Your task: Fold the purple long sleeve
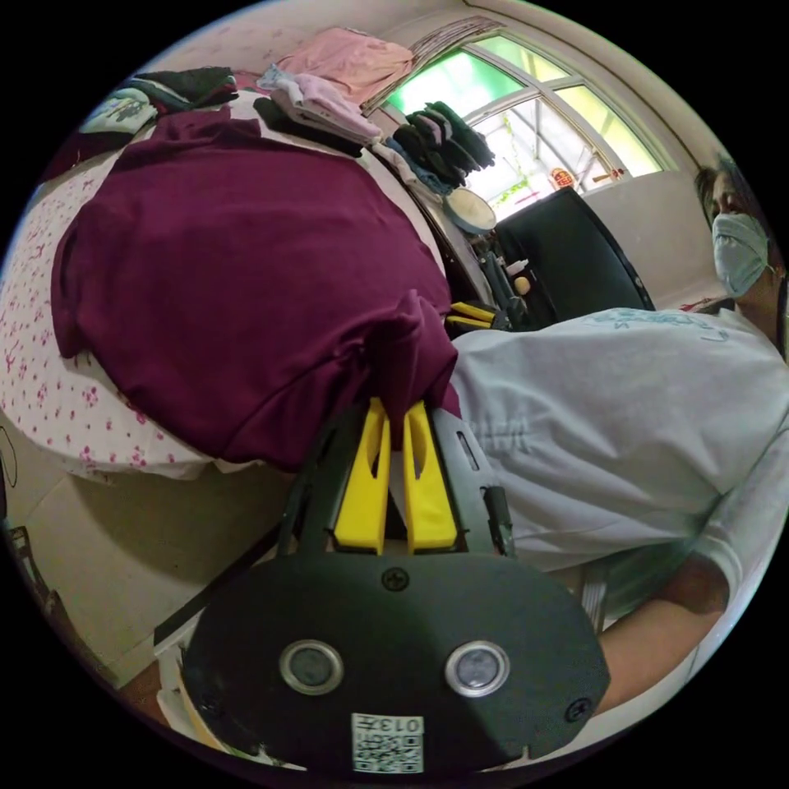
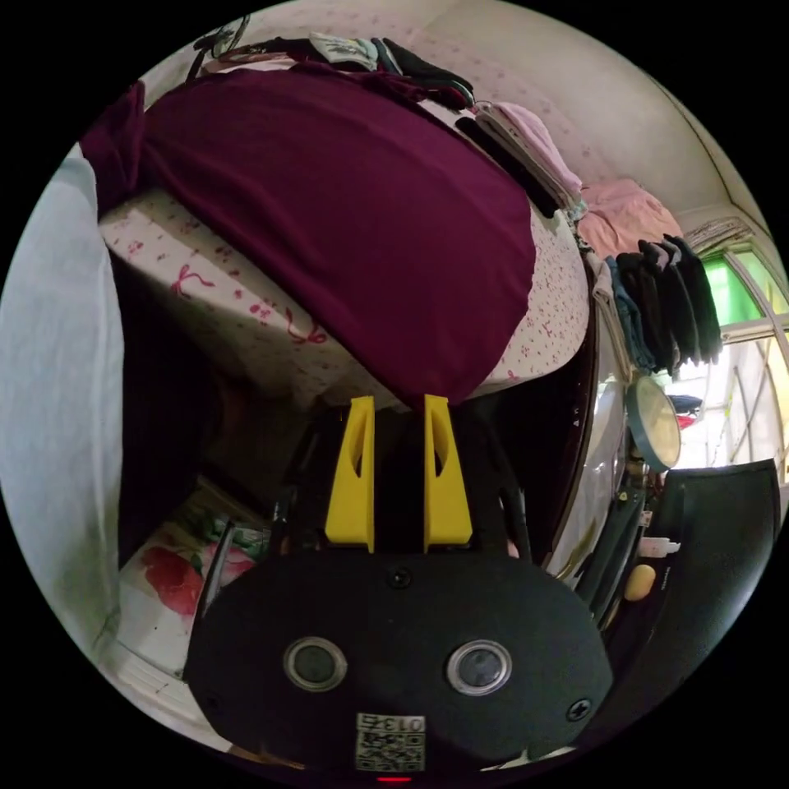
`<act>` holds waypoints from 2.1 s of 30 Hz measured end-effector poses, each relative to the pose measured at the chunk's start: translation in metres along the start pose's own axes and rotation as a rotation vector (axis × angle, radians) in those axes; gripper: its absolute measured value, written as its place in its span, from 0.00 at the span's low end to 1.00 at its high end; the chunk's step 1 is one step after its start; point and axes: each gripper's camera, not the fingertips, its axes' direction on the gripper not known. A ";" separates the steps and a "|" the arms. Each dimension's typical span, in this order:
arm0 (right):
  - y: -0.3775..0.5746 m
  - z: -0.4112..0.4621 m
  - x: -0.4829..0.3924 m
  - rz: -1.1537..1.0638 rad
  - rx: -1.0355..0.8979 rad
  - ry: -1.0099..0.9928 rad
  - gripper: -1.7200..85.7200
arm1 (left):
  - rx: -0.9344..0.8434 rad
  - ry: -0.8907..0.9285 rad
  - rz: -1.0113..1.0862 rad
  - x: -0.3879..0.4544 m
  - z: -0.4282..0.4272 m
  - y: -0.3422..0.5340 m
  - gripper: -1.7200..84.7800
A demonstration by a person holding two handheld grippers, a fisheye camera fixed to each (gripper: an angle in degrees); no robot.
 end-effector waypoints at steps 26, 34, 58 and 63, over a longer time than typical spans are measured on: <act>-0.154 0.013 0.185 0.183 0.049 -0.180 0.03 | 0.110 -0.104 -0.073 -0.087 -0.054 -0.094 0.04; -0.203 0.044 0.238 0.178 -0.098 -0.302 0.03 | 0.045 -0.142 -0.098 -0.123 -0.054 -0.139 0.04; -0.181 0.033 0.337 0.514 0.056 -0.374 0.11 | 0.250 -0.248 -0.327 -0.102 -0.092 -0.012 0.15; -0.179 0.045 0.322 0.539 -0.003 -0.405 0.11 | 0.268 -0.243 -0.341 -0.071 -0.069 0.030 0.17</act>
